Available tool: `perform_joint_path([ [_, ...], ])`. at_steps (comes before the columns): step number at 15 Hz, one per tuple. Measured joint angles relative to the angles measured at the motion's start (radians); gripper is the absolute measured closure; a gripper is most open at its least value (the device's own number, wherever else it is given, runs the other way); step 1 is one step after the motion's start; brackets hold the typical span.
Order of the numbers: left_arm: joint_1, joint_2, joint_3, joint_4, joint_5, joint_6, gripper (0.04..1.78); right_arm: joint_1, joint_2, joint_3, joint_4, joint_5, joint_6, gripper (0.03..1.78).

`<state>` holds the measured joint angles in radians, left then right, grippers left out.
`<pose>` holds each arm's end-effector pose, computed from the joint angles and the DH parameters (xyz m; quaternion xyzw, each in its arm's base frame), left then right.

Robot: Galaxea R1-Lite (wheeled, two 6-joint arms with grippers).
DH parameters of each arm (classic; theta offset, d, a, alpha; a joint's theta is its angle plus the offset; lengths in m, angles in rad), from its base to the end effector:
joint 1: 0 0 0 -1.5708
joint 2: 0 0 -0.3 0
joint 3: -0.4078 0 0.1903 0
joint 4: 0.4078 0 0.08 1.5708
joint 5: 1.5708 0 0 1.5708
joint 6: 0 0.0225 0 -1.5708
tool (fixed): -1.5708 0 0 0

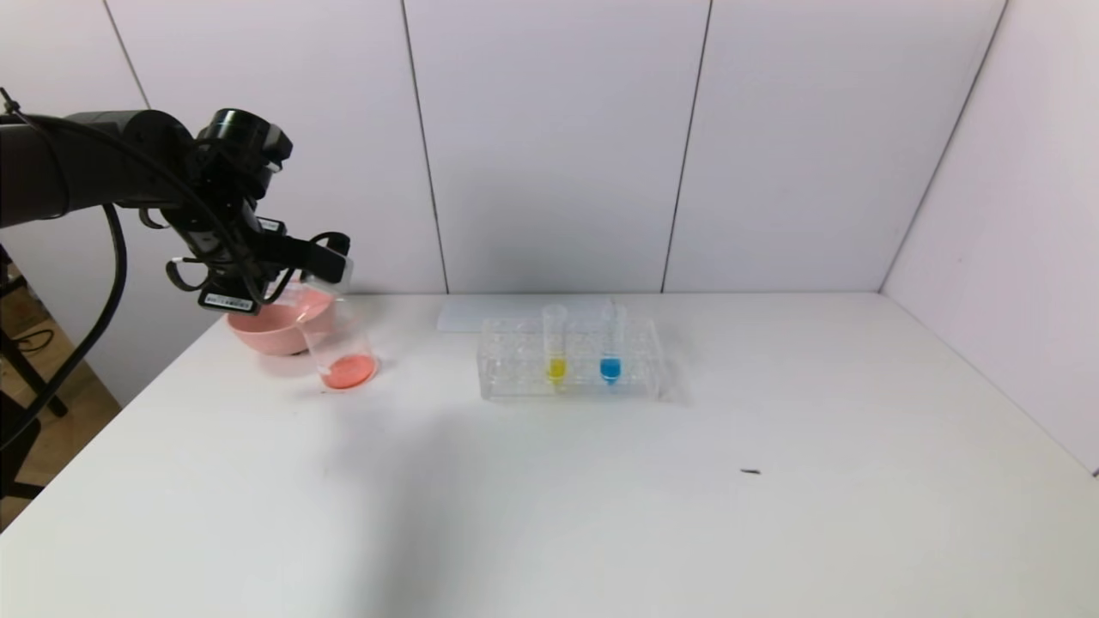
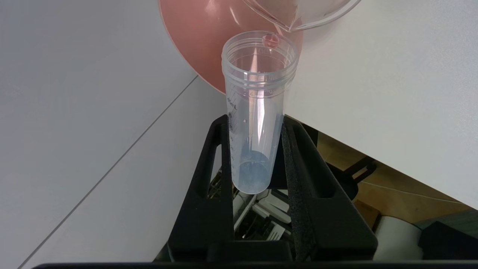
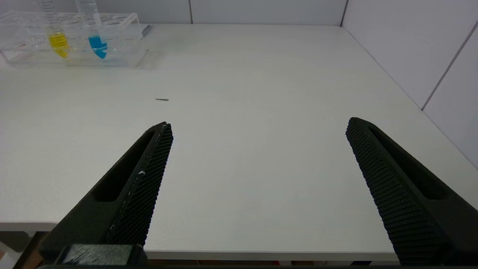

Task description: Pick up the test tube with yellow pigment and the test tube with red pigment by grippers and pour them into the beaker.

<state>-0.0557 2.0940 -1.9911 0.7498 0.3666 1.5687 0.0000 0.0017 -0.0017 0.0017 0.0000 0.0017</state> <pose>0.3977 -0.0141 0.2409 0.6967 0.3858 -0.1859 0.5755 -0.0228 0.0000 0.0758 0.0008 0.0009 0.0000 1.0000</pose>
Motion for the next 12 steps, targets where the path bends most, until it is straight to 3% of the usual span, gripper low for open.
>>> perform_joint_path([
  [12, -0.002, -0.006, 0.000, 0.004, -0.018, -0.012, 1.38, 0.000, 0.000, 0.000, 0.000, 0.000, 0.000, 0.11],
])
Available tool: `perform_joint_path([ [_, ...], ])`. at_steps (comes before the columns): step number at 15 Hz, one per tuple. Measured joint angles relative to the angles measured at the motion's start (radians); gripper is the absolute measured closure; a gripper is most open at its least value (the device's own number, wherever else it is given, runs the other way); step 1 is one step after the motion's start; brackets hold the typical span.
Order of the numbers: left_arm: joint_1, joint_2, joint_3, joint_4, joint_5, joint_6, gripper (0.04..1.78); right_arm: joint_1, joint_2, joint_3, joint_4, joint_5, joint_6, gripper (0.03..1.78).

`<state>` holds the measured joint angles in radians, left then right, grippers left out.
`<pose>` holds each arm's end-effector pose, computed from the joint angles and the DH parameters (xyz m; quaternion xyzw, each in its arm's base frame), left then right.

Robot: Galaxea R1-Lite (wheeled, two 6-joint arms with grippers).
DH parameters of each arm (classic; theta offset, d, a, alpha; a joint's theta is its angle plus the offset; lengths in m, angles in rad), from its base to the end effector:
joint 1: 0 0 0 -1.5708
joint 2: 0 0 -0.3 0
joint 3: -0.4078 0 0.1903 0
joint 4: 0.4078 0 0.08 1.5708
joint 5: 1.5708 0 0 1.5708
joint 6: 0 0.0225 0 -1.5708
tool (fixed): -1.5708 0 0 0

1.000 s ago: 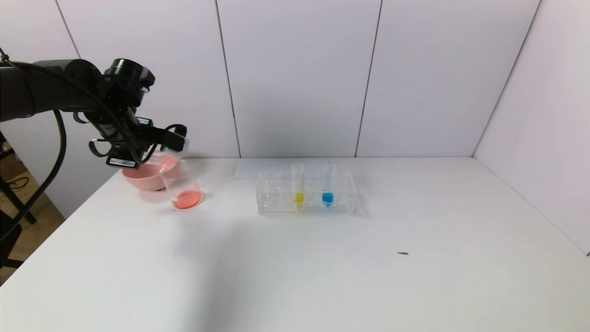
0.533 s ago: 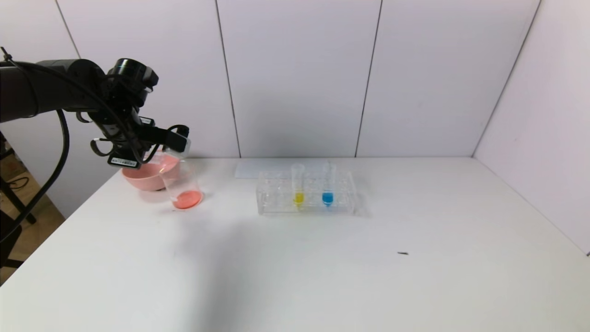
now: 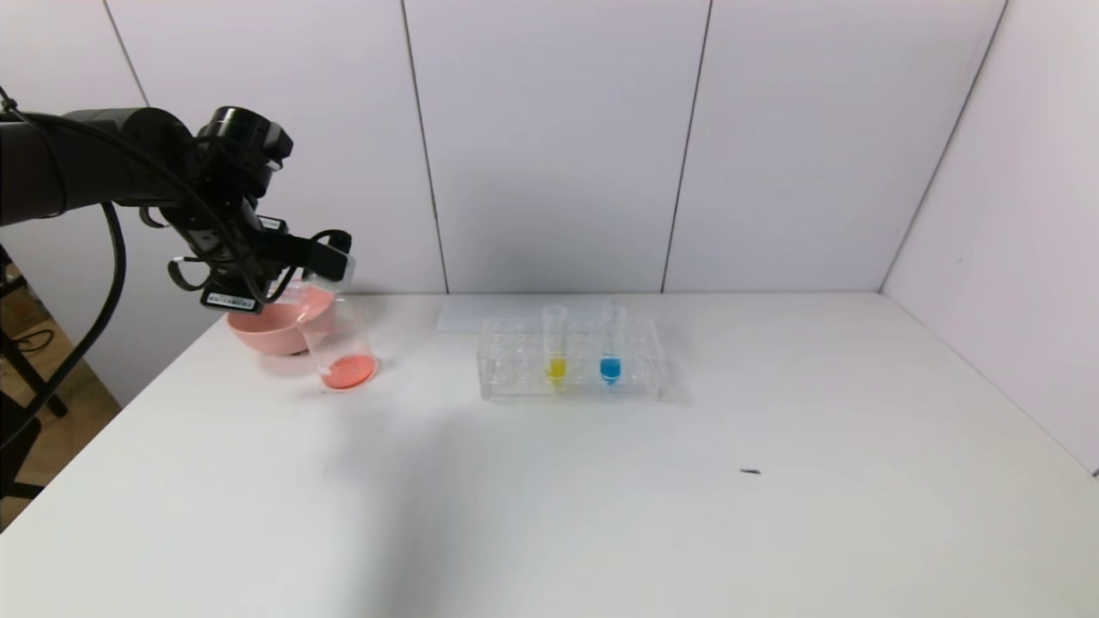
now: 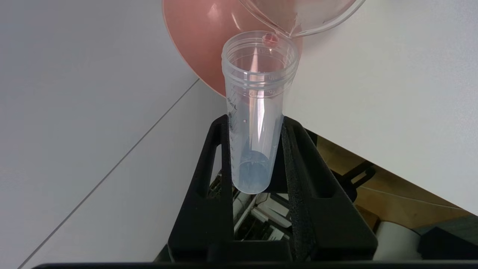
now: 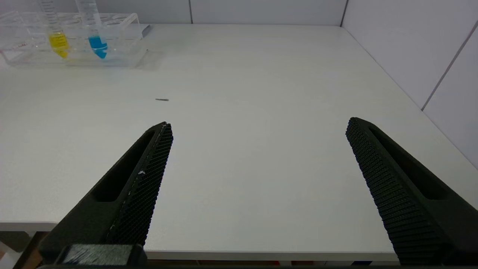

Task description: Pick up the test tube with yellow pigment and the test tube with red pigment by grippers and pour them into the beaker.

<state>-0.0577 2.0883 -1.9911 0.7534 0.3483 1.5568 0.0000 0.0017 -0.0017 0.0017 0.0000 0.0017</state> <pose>0.3961 -0.0152 0.2428 0.6921 0.3804 -0.1898 0.5834 -0.0228 0.0000 0.0758 0.0008 0.0009 0.0000 1.0000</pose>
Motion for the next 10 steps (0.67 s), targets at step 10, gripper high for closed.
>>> perform_joint_path([
  [10, 0.076, -0.046, 0.010, 0.048, -0.209, -0.104, 1.38, 0.000, 0.000, 0.000, 0.000, 0.000, 0.000, 0.11],
])
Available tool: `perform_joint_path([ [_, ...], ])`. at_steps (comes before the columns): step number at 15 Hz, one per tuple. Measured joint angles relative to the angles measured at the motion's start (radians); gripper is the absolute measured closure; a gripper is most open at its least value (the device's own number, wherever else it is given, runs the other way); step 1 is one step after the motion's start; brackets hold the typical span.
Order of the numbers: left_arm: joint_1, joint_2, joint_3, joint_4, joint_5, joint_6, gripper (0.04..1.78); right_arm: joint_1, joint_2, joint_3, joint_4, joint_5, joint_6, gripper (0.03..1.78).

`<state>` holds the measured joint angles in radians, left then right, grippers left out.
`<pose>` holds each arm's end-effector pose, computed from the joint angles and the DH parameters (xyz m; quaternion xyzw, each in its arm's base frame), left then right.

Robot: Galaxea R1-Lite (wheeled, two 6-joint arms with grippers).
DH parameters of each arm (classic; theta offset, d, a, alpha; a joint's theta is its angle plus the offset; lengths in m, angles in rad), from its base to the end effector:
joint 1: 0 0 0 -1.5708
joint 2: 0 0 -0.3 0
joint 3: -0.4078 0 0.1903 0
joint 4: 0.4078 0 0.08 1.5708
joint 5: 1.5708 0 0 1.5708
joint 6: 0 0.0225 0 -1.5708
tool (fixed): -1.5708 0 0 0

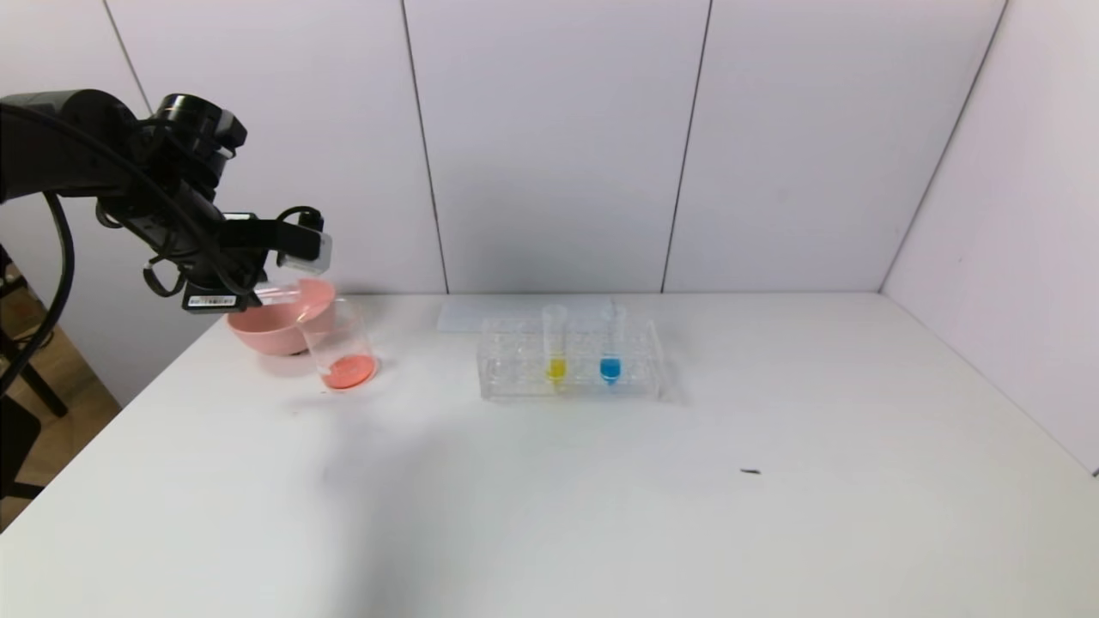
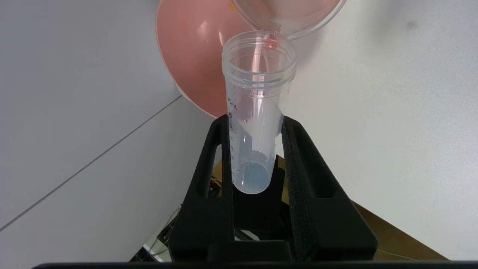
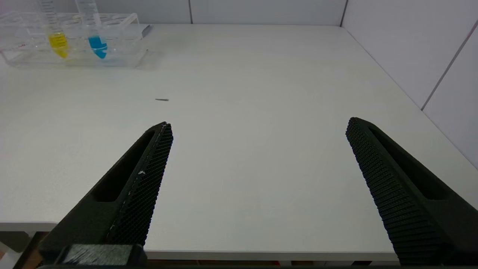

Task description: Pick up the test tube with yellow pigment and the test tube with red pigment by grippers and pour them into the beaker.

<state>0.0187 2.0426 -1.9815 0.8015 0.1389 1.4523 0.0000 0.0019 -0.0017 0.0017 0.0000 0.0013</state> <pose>0.3817 0.0103 0.2542 0.6201 0.3595 -0.2236 0.6605 -0.0228 0.0000 0.0758 0.0006 0.0010 0.0000 1.0000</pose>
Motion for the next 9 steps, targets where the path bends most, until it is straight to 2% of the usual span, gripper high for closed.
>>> perform_joint_path([
  [3, 0.009, -0.010, 0.002, 0.003, -0.045, -0.012, 1.38, 0.000, 0.000, 0.000, 0.000, 0.000, 0.000, 0.11],
  [9, 0.057, -0.033, 0.014, 0.003, -0.242, -0.135, 1.38, 0.000, 0.000, 0.000, 0.000, 0.000, 0.000, 0.11],
])
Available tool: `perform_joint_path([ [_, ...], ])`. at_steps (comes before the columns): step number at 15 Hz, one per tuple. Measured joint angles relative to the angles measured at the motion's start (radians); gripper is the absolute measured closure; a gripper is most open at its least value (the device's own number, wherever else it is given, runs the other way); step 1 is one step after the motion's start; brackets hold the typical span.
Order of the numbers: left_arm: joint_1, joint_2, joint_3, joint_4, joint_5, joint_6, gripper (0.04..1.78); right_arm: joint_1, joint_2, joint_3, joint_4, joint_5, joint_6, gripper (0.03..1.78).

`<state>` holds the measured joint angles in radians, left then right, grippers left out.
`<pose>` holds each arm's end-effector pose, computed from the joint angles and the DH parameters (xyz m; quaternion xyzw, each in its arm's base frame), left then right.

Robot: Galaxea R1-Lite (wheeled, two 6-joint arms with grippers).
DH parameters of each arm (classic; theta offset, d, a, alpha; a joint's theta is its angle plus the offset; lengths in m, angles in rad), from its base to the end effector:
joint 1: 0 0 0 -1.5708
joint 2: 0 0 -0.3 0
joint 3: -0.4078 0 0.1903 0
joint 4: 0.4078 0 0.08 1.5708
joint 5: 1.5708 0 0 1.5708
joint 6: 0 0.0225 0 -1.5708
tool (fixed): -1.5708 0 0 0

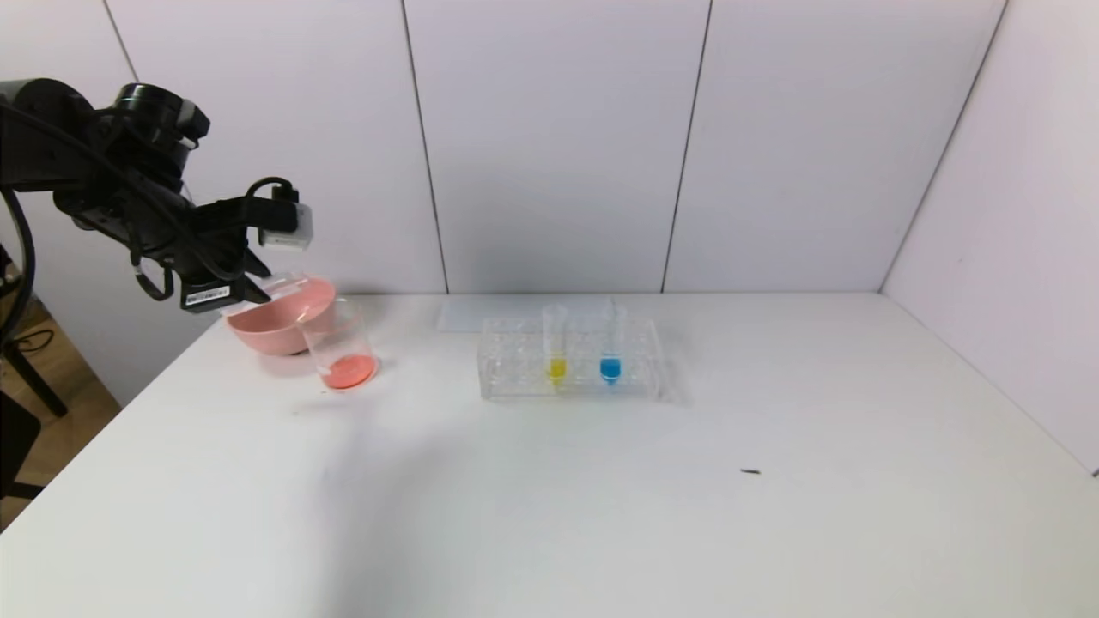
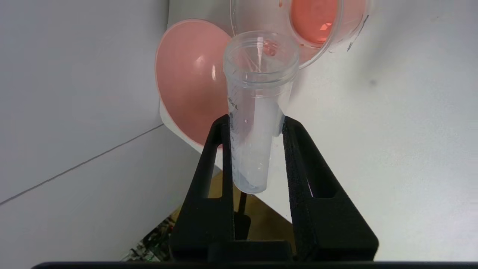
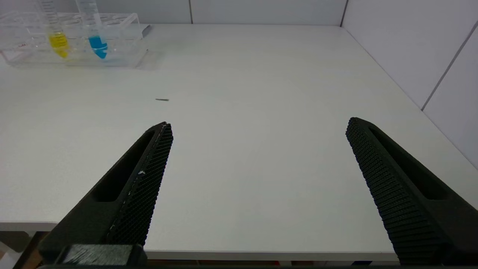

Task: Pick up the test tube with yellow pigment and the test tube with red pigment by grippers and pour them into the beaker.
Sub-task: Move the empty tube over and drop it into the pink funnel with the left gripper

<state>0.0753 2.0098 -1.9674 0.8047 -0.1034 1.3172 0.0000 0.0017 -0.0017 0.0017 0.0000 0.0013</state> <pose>0.3722 0.0257 0.2628 0.5289 0.3159 -0.2607 0.7433 -0.0228 0.0000 0.0758 0.0006 0.0009 0.0000 1.0000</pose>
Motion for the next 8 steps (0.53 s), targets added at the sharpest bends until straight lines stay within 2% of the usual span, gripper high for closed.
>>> perform_joint_path([
  [8, 0.033, -0.015, 0.018, 0.000, -0.199, -0.336, 1.38, 0.000, 0.000, 0.000, 0.000, 0.000, 0.000, 0.11],
])
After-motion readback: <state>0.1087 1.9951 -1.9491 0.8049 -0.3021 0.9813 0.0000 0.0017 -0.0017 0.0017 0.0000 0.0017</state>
